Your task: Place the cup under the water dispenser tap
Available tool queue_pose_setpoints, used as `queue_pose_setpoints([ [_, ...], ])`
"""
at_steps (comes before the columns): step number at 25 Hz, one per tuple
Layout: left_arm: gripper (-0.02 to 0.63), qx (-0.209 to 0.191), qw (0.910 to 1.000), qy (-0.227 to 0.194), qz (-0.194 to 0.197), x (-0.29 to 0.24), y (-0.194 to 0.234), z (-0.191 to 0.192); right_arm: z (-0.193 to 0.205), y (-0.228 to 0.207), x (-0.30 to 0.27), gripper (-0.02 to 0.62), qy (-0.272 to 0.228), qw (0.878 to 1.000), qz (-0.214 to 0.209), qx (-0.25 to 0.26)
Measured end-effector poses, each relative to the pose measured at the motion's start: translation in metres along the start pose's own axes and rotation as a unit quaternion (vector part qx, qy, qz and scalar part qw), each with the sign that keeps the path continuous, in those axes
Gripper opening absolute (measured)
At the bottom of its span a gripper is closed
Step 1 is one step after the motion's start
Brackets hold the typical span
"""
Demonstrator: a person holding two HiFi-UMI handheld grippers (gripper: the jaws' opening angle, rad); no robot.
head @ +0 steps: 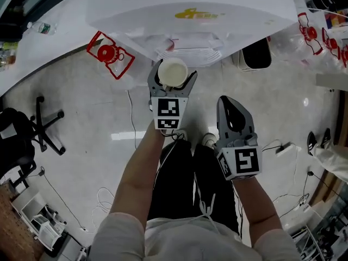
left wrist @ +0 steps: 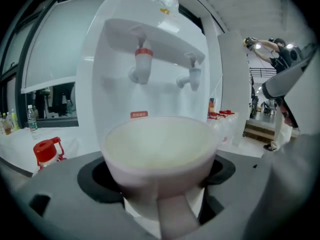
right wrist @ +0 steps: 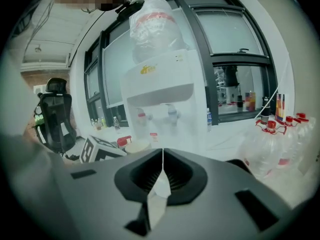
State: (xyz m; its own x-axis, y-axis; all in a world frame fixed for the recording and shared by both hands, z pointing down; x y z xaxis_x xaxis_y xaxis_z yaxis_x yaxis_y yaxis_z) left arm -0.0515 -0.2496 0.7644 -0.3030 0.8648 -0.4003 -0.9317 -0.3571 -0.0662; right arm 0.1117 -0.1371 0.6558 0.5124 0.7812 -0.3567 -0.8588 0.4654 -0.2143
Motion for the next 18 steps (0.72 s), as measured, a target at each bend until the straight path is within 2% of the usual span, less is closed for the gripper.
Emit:
queue_pose_setpoints([
  [3,0.463,0.002,0.9999,0.005,-0.013,-0.021,0.006,0.009,0.003,-0.009,-0.003,0.029,-0.02,1.0,0.009,0.003],
  [7,0.463,-0.024,0.9995,0.006,-0.018,-0.041,0.008,0.016,-0.003,-0.013,-0.006,0.029,-0.047,0.999,0.015,0.004],
  [14,0.463,-0.029,0.9993,0.011,-0.021,-0.059,0.006,0.022,0.001,-0.008,-0.005,0.029,-0.026,0.999,-0.013,0.019],
  [18,0.463,-0.011,0.9995,-0.001,-0.028,-0.059,0.007,0.025,0.003,-0.008,-0.001,0.029,-0.009,1.0,-0.017,0.021],
])
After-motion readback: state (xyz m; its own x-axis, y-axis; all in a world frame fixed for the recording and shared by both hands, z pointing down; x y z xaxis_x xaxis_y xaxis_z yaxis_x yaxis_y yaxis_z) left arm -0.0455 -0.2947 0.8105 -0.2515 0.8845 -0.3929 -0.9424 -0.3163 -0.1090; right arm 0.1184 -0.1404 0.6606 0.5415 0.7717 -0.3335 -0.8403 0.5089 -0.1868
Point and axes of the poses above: the fingertips, and each gripper's own axes: x backward along the fingers, y to its left, z out of its underside, the point moved 8 cm from there along x, backward along the fingers, and after that the axes turned 12 degrees about -z, right-handed, at the moved point
